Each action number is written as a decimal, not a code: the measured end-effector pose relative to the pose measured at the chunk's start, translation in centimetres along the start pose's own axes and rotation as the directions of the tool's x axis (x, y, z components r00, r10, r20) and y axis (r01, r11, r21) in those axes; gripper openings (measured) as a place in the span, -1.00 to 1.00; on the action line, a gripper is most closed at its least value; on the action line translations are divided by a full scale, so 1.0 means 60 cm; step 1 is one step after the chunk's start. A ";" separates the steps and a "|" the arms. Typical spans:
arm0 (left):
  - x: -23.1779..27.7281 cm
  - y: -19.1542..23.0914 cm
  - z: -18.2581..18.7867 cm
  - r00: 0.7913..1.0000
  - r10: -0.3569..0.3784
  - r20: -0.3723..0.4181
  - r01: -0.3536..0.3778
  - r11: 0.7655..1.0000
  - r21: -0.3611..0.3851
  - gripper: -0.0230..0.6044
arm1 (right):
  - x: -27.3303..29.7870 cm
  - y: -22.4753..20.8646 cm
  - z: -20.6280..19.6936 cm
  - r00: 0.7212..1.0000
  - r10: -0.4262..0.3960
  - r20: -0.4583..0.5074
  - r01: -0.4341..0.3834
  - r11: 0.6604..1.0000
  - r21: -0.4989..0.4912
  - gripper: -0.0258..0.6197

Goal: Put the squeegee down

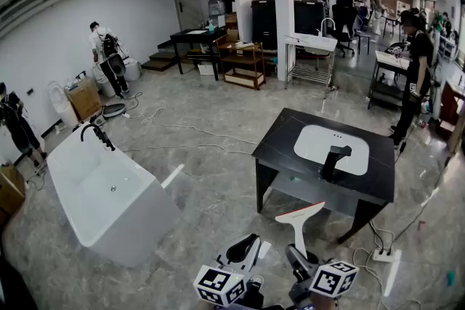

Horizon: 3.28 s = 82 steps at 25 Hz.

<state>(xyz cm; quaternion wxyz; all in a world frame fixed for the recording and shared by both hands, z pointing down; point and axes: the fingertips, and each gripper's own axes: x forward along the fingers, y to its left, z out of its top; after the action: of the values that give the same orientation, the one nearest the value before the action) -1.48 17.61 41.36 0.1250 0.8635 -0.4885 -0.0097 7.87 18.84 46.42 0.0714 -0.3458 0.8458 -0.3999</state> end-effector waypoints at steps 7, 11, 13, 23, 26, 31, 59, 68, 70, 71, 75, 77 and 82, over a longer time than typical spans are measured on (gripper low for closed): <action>-0.041 -0.026 -0.021 1.000 0.014 0.013 -0.014 1.000 -0.025 -0.80 | -0.040 0.027 -0.034 1.000 0.011 0.004 -0.011 1.000 -0.008 -0.80; -0.055 -0.050 -0.038 1.000 0.006 -0.007 -0.006 1.000 0.009 -0.80 | -0.063 0.022 -0.061 1.000 -0.016 -0.011 0.016 1.000 -0.005 -0.80; -0.064 -0.058 -0.038 1.000 0.009 -0.015 -0.008 1.000 0.026 -0.80 | -0.068 0.024 -0.070 1.000 -0.006 -0.017 0.006 1.000 -0.005 -0.80; -0.074 -0.053 -0.043 0.998 0.044 -0.038 -0.043 0.999 0.032 -0.80 | -0.062 0.031 -0.073 0.999 0.003 -0.042 -0.002 1.000 0.004 -0.80; -0.067 -0.049 -0.046 0.998 0.045 -0.049 -0.043 0.999 0.032 -0.80 | -0.057 0.020 -0.074 0.998 -0.009 -0.054 0.010 1.000 0.010 -0.80; -0.036 -0.026 -0.048 0.997 0.046 -0.063 -0.044 0.998 0.036 -0.80 | -0.032 0.003 -0.058 0.998 -0.019 -0.065 0.020 1.000 0.016 -0.80; 0.305 0.288 0.012 0.990 -0.042 -0.133 0.043 0.999 0.007 -0.80 | 0.308 -0.162 0.142 0.989 -0.132 -0.070 0.138 0.985 0.098 -0.80; 0.364 0.367 0.044 0.989 -0.096 -0.116 0.102 0.994 0.041 -0.80 | 0.406 -0.175 0.192 0.988 -0.151 -0.026 0.152 0.985 0.085 -0.80; 0.372 0.382 0.051 0.988 -0.108 -0.109 0.113 0.993 0.042 -0.80 | 0.422 -0.174 0.202 0.986 -0.165 -0.024 0.167 0.983 0.076 -0.80; 0.376 0.387 0.054 0.988 -0.112 -0.107 0.117 0.992 0.041 -0.80 | 0.428 -0.177 0.206 0.985 -0.169 -0.022 0.171 0.983 0.073 -0.80; 0.385 0.390 0.063 0.988 -0.119 -0.097 0.123 0.992 0.032 -0.80 | 0.438 -0.193 0.222 0.984 -0.177 -0.024 0.178 0.982 0.059 -0.80; 0.390 0.392 0.061 0.988 -0.116 -0.101 0.119 0.993 0.023 -0.80 | 0.442 -0.192 0.234 0.983 -0.180 -0.026 0.181 0.982 0.051 -0.80; 0.395 0.403 0.053 0.987 -0.107 -0.117 0.108 0.994 0.004 -0.80 | 0.451 -0.200 0.252 0.981 -0.193 -0.026 0.195 0.979 0.056 -0.80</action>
<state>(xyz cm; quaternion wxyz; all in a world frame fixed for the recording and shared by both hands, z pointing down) -9.88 -14.95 46.24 0.1482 0.8883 -0.4332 0.0368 -0.09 -13.33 49.21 0.0334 -0.4204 0.7968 -0.4328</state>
